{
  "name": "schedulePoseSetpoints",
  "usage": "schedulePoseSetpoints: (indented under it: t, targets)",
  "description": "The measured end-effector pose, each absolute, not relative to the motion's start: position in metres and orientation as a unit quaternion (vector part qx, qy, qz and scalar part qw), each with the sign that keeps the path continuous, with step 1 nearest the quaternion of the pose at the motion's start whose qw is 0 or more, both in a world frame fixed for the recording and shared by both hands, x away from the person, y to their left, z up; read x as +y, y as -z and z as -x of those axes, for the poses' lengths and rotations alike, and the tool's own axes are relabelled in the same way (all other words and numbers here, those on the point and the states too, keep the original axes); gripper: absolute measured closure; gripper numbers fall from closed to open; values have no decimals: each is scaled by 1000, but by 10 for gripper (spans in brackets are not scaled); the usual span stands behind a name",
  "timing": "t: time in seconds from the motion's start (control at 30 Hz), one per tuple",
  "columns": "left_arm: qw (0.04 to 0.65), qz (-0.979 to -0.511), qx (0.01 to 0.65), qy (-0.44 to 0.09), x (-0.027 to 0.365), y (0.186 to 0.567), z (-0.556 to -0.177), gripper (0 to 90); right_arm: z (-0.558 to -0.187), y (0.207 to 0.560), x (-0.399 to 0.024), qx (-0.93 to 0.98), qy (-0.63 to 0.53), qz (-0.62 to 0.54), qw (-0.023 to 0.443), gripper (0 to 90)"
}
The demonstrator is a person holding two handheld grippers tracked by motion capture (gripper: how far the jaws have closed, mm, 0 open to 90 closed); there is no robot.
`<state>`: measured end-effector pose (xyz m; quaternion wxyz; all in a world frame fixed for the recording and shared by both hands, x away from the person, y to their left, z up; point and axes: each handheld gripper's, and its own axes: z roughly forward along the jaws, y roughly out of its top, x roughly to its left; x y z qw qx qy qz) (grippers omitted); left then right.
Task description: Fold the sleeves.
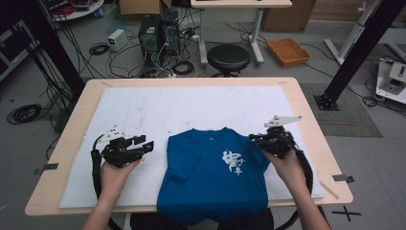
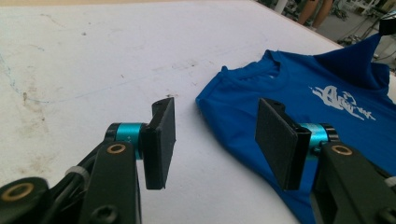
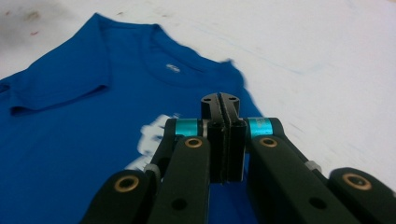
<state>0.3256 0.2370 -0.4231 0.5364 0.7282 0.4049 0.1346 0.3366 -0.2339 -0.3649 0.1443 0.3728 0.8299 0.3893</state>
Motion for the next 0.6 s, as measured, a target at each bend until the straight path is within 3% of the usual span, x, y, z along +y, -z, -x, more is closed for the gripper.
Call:
schedulePoseSetpoints:
  t: [0.33, 0.47, 0.6]
  targets:
    - [527, -741, 397, -125, 232, 427, -328, 481, -338, 375, -145, 871, -343, -311, 166, 898]
    - [525, -744, 394, -126, 230, 427, -328, 481, -336, 376, -148, 861, -369, -305, 171, 803]
    - [523, -744, 396, -126, 230, 428, -328, 481, -333, 372, -177, 844, -396, -322, 166, 751]
